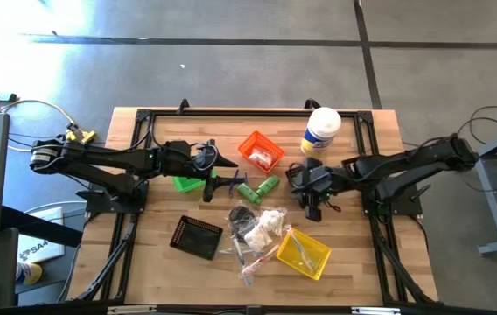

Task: Pick & Place Travel size toiletries
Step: Put the blue razor into the green bin

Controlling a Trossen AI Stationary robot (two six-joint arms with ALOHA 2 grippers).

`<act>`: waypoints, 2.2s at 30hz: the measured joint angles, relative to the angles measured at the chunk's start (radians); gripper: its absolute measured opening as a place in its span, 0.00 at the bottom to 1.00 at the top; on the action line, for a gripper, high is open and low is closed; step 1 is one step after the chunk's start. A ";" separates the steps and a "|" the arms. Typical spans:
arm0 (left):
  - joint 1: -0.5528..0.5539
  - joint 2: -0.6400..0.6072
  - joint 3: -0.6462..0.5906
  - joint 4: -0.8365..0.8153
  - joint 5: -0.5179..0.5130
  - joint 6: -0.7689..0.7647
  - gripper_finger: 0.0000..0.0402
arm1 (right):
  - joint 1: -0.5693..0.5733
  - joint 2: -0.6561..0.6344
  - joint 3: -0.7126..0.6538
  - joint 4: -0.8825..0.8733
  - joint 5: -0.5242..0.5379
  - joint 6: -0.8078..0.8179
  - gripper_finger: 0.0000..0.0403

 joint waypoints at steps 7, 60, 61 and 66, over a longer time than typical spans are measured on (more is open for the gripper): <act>0.000 0.000 0.000 0.003 -0.003 0.000 0.52 | -0.058 -0.005 0.000 0.009 0.005 -0.062 0.10; 0.171 -0.156 -0.231 -0.046 -0.053 -0.167 0.00 | -0.564 -0.352 -0.487 0.751 -0.239 -0.258 0.01; 0.171 -0.156 -0.231 -0.044 -0.033 -0.185 0.00 | -0.564 -0.368 -0.504 0.773 -0.239 -0.258 0.01; 0.170 -0.156 -0.231 -0.037 0.027 -0.210 0.00 | -0.567 -0.449 -0.556 0.824 -0.239 -0.298 0.01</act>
